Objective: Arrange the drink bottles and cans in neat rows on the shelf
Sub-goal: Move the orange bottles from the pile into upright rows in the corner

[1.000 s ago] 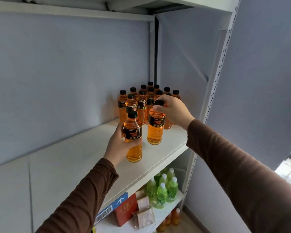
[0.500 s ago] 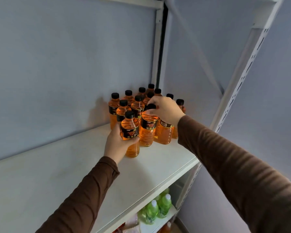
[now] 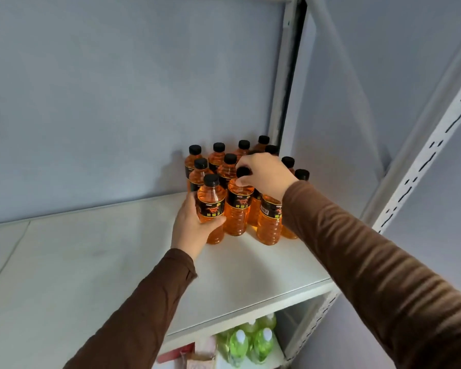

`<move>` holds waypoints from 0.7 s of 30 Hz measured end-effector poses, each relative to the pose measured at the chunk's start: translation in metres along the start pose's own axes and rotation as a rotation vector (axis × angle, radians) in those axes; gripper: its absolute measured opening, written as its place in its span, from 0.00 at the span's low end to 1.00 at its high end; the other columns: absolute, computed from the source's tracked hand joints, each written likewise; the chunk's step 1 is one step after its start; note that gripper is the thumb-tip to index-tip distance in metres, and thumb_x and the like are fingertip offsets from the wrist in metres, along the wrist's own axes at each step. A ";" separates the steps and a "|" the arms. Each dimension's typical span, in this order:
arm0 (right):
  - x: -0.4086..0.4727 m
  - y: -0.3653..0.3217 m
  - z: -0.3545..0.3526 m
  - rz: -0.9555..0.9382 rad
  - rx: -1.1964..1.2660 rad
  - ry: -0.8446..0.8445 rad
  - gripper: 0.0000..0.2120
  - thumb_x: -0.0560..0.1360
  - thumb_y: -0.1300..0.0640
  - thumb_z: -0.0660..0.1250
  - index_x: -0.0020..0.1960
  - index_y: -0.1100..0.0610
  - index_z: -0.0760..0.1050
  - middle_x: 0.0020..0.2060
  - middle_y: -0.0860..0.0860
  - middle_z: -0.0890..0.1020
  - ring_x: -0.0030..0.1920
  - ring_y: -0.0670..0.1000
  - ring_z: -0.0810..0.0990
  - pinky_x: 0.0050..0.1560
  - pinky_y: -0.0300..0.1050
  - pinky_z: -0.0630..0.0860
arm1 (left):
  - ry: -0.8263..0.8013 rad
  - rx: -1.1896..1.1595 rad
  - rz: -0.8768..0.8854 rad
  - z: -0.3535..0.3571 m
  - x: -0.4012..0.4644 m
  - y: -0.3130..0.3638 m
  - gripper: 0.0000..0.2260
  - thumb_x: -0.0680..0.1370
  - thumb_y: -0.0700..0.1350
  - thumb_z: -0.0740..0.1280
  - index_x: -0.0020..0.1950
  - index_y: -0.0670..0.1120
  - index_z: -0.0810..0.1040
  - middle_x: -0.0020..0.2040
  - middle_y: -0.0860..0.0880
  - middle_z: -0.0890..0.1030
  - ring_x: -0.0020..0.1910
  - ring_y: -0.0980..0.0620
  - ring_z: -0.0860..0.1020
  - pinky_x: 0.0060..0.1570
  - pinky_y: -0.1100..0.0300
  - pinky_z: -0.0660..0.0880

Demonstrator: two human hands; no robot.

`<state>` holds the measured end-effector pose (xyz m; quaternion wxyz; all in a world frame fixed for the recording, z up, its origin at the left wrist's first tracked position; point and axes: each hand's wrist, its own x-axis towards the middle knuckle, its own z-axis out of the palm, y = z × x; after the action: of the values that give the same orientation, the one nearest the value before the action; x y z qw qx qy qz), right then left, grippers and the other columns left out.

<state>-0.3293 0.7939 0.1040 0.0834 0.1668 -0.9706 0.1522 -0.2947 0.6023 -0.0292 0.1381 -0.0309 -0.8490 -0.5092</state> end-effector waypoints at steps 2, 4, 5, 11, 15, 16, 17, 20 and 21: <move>0.001 0.005 -0.004 -0.025 -0.021 -0.034 0.24 0.75 0.51 0.71 0.70 0.52 0.74 0.63 0.55 0.79 0.61 0.56 0.78 0.59 0.49 0.74 | 0.006 0.027 -0.047 0.003 -0.007 -0.005 0.32 0.67 0.59 0.77 0.66 0.59 0.64 0.65 0.53 0.77 0.60 0.53 0.77 0.59 0.53 0.76; 0.001 0.007 -0.008 -0.055 -0.024 -0.052 0.25 0.76 0.52 0.71 0.72 0.51 0.72 0.66 0.55 0.78 0.64 0.57 0.77 0.62 0.50 0.73 | -0.011 0.038 -0.093 0.007 -0.015 -0.013 0.30 0.67 0.58 0.78 0.61 0.60 0.64 0.61 0.55 0.78 0.54 0.58 0.78 0.55 0.56 0.77; 0.000 0.007 -0.009 -0.077 -0.031 -0.054 0.25 0.76 0.53 0.71 0.72 0.51 0.72 0.66 0.55 0.78 0.64 0.57 0.77 0.62 0.51 0.73 | -0.021 0.036 -0.111 0.009 -0.019 -0.017 0.29 0.67 0.58 0.78 0.60 0.60 0.65 0.59 0.56 0.79 0.53 0.60 0.78 0.55 0.56 0.77; 0.001 0.007 -0.010 -0.177 -0.094 -0.049 0.16 0.77 0.56 0.70 0.64 0.52 0.75 0.56 0.56 0.82 0.54 0.57 0.81 0.47 0.45 0.73 | -0.032 0.052 -0.137 0.017 -0.023 -0.030 0.26 0.71 0.53 0.77 0.63 0.58 0.67 0.63 0.54 0.78 0.59 0.52 0.79 0.60 0.53 0.77; 0.002 0.008 -0.013 -0.197 -0.078 -0.077 0.17 0.76 0.57 0.70 0.65 0.52 0.75 0.58 0.56 0.81 0.55 0.57 0.80 0.51 0.49 0.76 | -0.018 0.070 -0.142 0.018 -0.021 -0.030 0.26 0.72 0.52 0.77 0.64 0.57 0.67 0.64 0.53 0.78 0.59 0.51 0.79 0.62 0.50 0.77; 0.003 0.009 -0.013 -0.203 -0.075 -0.084 0.18 0.76 0.57 0.70 0.65 0.51 0.75 0.58 0.56 0.81 0.56 0.57 0.80 0.52 0.49 0.77 | -0.012 0.081 -0.146 0.018 -0.020 -0.030 0.26 0.72 0.52 0.77 0.65 0.57 0.67 0.64 0.53 0.78 0.60 0.51 0.78 0.62 0.50 0.77; 0.003 0.009 -0.013 -0.209 -0.071 -0.091 0.18 0.77 0.57 0.70 0.65 0.51 0.75 0.58 0.56 0.81 0.56 0.57 0.80 0.53 0.50 0.77 | -0.004 0.090 -0.149 0.019 -0.020 -0.030 0.26 0.72 0.52 0.77 0.65 0.56 0.67 0.64 0.53 0.78 0.60 0.51 0.78 0.62 0.50 0.77; 0.004 0.008 -0.013 -0.213 -0.067 -0.109 0.17 0.77 0.57 0.70 0.65 0.51 0.74 0.58 0.56 0.81 0.56 0.57 0.80 0.55 0.52 0.78 | 0.020 0.116 -0.152 0.021 -0.019 -0.030 0.27 0.72 0.54 0.77 0.64 0.56 0.67 0.64 0.52 0.78 0.60 0.51 0.79 0.61 0.51 0.77; 0.004 0.008 -0.013 -0.212 -0.068 -0.111 0.17 0.77 0.57 0.69 0.65 0.51 0.74 0.58 0.55 0.81 0.56 0.57 0.80 0.55 0.52 0.78 | 0.027 0.125 -0.152 0.022 -0.019 -0.030 0.27 0.72 0.54 0.77 0.64 0.56 0.67 0.64 0.52 0.78 0.60 0.50 0.79 0.61 0.50 0.77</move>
<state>-0.3345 0.8038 0.1153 0.0509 0.2738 -0.9552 0.0999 -0.2866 0.6089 -0.0695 0.1120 0.0493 -0.8771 -0.4644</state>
